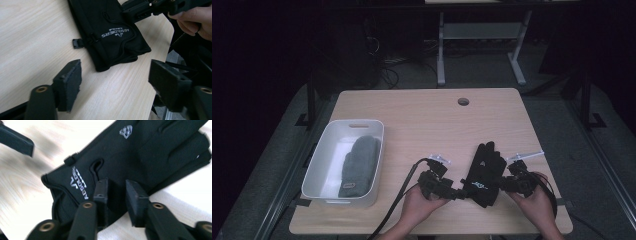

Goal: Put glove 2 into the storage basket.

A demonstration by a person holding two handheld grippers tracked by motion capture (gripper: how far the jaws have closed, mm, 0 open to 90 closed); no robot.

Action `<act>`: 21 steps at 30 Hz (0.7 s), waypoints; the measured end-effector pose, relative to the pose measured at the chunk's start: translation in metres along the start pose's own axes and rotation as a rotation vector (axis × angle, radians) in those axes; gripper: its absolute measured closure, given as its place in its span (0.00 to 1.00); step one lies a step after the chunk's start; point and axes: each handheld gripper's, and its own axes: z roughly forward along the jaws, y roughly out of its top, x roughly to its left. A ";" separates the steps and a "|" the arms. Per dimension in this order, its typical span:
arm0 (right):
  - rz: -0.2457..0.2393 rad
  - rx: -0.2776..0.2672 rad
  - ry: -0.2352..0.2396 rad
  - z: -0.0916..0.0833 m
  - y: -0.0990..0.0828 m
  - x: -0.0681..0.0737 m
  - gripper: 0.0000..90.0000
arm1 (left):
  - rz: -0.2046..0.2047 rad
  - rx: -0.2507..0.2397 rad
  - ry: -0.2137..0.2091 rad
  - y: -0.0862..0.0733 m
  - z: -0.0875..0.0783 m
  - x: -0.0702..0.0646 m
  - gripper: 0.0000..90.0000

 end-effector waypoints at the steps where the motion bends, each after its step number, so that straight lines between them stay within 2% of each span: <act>1: 0.001 -0.010 -0.004 -0.001 0.001 0.000 0.73 | 0.002 0.003 0.003 0.001 0.002 0.000 0.31; 4: 0.028 -0.049 -0.016 -0.005 0.007 -0.007 0.62 | -0.006 0.006 0.012 0.005 0.007 0.003 0.31; 8: 0.066 -0.083 -0.029 -0.007 0.012 -0.021 0.52 | -0.034 0.010 0.004 0.009 0.015 0.007 0.31; 11: 0.105 -0.096 -0.046 -0.006 0.016 -0.033 0.47 | -0.037 0.018 0.007 0.011 0.022 0.007 0.31; 16: 0.161 -0.106 -0.053 0.001 0.022 -0.045 0.43 | -0.038 0.035 0.026 0.015 0.030 0.007 0.35; 21: 0.177 -0.102 -0.087 0.009 0.030 -0.049 0.41 | -0.034 0.059 0.042 0.017 0.037 0.007 0.38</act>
